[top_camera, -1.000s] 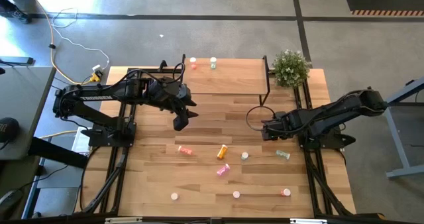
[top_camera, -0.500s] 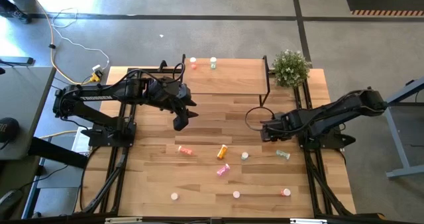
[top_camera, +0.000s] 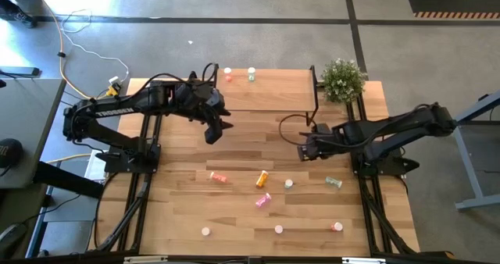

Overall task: Pick and place medicine bottles onto shelf by color
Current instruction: Put the middle yellow pill bottle on the shelf

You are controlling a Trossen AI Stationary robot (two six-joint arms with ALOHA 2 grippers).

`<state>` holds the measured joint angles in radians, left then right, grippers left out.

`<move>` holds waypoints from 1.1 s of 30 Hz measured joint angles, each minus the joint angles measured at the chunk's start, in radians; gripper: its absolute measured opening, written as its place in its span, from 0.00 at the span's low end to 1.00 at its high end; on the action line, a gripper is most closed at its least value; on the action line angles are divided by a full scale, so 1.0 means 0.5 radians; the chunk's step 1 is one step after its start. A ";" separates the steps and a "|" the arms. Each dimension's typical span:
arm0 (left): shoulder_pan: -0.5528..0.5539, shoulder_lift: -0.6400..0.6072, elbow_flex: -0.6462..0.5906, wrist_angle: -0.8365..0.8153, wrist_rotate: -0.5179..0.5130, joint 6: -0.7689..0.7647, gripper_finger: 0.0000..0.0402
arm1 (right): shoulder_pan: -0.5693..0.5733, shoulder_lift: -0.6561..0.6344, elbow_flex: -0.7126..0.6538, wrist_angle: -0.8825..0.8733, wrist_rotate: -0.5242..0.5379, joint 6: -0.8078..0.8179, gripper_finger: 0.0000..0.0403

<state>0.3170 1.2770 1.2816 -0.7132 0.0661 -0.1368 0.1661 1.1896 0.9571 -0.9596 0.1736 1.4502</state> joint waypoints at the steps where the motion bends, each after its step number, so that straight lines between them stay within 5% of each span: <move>1: 0.017 0.000 0.000 0.000 0.022 0.017 0.53 | -0.003 0.000 0.041 0.001 0.041 -0.025 0.28; 14: 0.194 0.000 0.000 0.000 0.089 0.223 0.53 | -0.342 0.000 0.392 -0.001 0.232 -0.491 0.28; 23: 0.309 0.000 0.000 0.015 0.162 0.245 0.53 | -0.785 0.001 0.678 0.002 0.215 -1.182 0.28; 33: 0.377 0.000 0.000 -0.002 0.165 0.167 0.53 | -1.372 0.071 1.004 -0.002 -0.051 -1.939 0.28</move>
<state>0.5053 1.2770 1.2816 -0.7139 0.1486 -0.0531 -0.5196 1.2251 1.4594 -0.9607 0.1478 0.4809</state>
